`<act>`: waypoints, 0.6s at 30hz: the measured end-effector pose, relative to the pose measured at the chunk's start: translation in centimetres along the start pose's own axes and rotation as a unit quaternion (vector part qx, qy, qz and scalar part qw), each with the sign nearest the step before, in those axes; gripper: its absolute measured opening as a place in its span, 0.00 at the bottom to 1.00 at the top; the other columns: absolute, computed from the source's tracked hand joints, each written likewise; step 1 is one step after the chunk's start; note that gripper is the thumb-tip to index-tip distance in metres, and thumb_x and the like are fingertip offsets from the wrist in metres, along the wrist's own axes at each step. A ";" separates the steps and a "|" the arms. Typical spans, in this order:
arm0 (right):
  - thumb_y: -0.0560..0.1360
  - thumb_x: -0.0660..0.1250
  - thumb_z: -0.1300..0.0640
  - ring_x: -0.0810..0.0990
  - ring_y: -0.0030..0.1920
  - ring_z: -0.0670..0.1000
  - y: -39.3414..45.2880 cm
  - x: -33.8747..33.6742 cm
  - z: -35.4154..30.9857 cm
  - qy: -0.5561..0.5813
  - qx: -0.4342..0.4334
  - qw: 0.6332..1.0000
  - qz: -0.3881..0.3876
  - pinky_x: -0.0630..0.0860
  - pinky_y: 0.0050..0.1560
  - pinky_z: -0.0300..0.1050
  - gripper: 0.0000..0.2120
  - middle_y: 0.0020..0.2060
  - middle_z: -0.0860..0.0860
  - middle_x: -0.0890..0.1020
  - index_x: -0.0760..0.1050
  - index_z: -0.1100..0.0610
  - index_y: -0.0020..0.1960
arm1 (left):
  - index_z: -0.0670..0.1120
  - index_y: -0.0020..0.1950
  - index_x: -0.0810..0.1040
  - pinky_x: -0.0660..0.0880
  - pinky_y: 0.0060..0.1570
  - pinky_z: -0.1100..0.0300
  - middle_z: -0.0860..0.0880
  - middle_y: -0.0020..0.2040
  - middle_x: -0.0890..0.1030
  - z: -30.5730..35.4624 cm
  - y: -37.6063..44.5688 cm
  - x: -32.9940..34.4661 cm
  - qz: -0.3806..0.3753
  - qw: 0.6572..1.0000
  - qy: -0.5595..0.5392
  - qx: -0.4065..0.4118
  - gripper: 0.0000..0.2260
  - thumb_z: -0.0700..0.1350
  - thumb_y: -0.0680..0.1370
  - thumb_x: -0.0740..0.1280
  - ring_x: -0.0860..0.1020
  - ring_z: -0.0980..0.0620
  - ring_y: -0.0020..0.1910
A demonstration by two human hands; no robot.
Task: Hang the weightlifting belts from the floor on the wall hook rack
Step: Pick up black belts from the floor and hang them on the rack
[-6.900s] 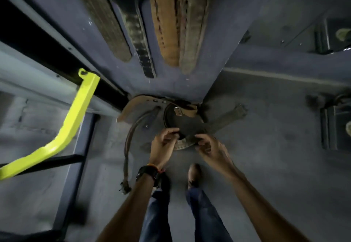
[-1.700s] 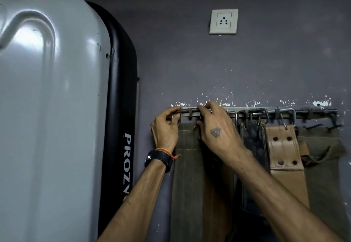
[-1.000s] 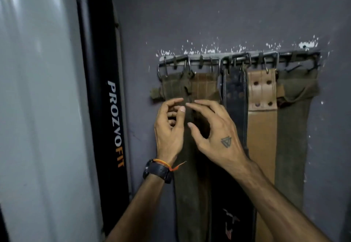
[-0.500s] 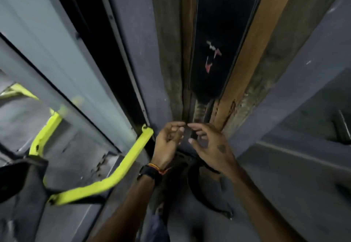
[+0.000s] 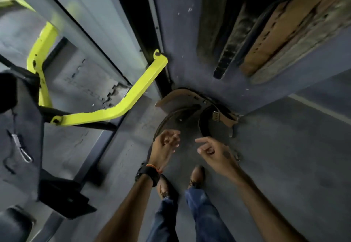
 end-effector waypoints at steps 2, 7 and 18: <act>0.80 0.74 0.55 0.85 0.47 0.37 1.6 4.5 3.2 -0.005 0.031 0.999 -0.033 0.80 0.50 0.35 0.14 0.44 0.40 0.86 0.82 0.42 0.63 | 0.49 0.61 0.84 0.78 0.41 0.67 0.49 0.51 0.86 -5.7 1.5 -1.4 0.015 0.999 -0.010 -0.050 0.07 0.46 0.88 0.67 0.83 0.58 0.43; 0.79 0.74 0.52 0.86 0.47 0.42 8.4 19.5 11.7 -0.029 0.075 0.988 -0.135 0.81 0.50 0.41 0.13 0.44 0.42 0.87 0.83 0.41 0.62 | 0.41 0.66 0.83 0.78 0.44 0.64 0.47 0.52 0.85 -22.2 6.2 -6.2 0.088 0.982 -0.081 -0.148 0.10 0.42 0.87 0.67 0.81 0.50 0.47; 0.78 0.71 0.57 0.78 0.69 0.57 27.8 59.3 26.8 -0.264 -0.089 0.894 -0.351 0.76 0.69 0.50 0.26 0.67 0.53 0.80 0.73 0.50 0.75 | 0.45 0.63 0.84 0.79 0.44 0.58 0.38 0.57 0.88 -59.8 18.4 -15.3 0.283 0.925 -0.144 -0.209 0.08 0.38 0.85 0.69 0.83 0.45 0.51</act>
Point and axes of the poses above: each hand's wrist, its own y-axis towards the middle knuckle, its own x-axis out of the palm, z = x × y, the point moved 7 cm from there along y, towards the middle knuckle
